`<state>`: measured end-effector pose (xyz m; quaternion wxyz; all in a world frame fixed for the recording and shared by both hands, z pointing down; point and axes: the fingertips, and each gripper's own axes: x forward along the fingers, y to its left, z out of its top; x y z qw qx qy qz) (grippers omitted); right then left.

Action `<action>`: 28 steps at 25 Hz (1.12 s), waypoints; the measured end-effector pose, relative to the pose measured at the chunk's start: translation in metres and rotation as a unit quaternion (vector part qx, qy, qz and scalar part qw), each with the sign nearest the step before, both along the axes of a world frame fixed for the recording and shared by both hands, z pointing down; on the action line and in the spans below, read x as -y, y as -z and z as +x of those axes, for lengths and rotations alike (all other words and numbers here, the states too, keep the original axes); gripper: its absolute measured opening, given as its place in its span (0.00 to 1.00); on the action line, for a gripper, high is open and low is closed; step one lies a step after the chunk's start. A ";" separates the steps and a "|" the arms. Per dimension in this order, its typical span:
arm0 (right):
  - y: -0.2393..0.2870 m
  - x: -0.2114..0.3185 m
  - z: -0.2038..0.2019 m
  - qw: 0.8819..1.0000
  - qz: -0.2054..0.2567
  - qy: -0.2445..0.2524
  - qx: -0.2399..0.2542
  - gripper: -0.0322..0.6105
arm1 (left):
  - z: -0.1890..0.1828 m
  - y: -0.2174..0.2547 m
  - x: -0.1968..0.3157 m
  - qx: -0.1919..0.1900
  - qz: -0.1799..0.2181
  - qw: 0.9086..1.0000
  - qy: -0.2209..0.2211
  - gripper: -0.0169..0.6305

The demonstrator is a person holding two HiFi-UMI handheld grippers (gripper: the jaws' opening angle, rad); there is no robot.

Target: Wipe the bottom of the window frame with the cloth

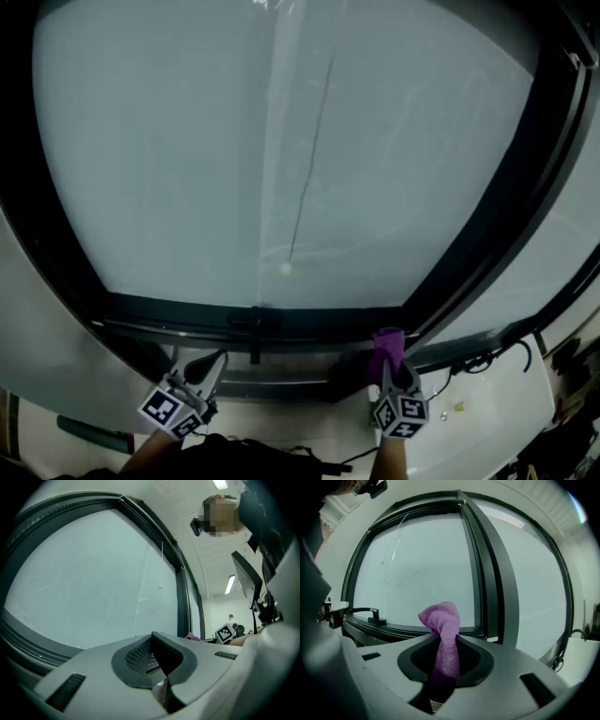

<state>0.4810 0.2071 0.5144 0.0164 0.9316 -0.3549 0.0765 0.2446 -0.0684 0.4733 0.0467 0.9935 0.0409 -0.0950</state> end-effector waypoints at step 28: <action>-0.001 0.023 0.116 0.912 -0.392 -0.108 -0.056 0.19 | -0.032 -0.011 0.040 0.021 0.000 0.997 0.071 0.03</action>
